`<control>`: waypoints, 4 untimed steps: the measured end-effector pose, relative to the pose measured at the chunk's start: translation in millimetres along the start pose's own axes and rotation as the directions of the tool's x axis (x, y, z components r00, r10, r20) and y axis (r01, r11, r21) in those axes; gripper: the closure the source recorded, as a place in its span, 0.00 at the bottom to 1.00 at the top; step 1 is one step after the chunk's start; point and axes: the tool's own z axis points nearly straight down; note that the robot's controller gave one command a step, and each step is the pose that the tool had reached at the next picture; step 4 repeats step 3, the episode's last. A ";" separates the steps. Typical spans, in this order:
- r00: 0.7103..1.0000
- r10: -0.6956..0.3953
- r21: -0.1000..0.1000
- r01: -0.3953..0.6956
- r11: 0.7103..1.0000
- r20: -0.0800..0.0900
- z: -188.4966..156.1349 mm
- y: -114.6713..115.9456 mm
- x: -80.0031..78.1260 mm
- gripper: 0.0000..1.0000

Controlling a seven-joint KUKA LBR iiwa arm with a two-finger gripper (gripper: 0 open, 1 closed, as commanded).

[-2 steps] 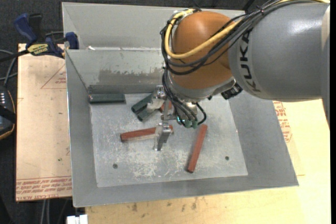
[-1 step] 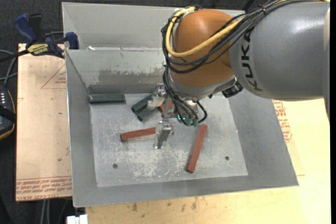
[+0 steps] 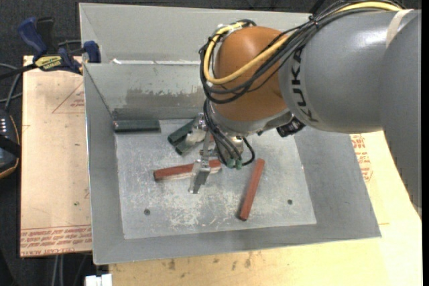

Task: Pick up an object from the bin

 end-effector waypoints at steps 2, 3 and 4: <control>0.983 -0.181 -0.003 0.181 0.984 0.007 107.1 -1.5 -24.7 1.00; 0.989 -0.149 0.000 0.149 0.989 0.006 -91.0 -17.4 -26.3 1.00; 0.989 -0.149 0.000 0.149 0.989 0.006 -91.0 -17.4 -26.3 1.00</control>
Offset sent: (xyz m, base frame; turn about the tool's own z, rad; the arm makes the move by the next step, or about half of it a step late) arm 0.0000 0.0000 0.0000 0.0000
